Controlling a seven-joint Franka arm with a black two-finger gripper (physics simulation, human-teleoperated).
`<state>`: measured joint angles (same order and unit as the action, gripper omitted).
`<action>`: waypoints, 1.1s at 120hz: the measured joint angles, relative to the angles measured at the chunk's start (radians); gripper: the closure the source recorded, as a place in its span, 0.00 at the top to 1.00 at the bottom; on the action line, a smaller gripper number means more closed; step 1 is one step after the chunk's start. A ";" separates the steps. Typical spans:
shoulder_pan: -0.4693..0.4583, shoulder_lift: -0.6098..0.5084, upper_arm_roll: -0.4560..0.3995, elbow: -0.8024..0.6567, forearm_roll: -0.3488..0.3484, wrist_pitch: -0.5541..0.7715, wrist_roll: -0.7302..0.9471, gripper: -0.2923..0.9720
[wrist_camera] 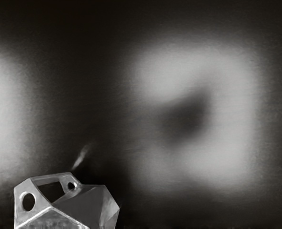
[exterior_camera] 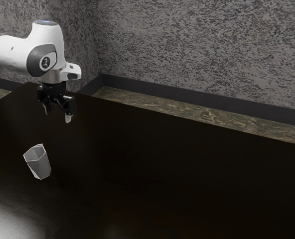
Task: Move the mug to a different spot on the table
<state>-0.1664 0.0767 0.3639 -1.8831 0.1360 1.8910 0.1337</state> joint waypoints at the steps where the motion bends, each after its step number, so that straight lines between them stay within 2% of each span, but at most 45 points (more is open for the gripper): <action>1: 0.000 0.000 0.003 -0.001 -0.001 0.000 -0.004 0.77; 20: 0.005 0.018 0.064 -0.012 0.004 0.006 -0.065 0.77; 47: 0.064 0.107 0.077 -0.028 0.004 0.028 -0.129 0.77; 68: 0.094 0.117 0.078 -0.111 -0.036 0.121 -0.163 0.77; 91: 0.157 0.174 0.074 -0.121 -0.094 0.225 -0.188 0.77; 132: 0.217 0.256 0.050 -0.121 -0.138 0.337 -0.216 0.61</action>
<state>0.0502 0.3329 0.4143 -2.0040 -0.0016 2.2281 -0.0826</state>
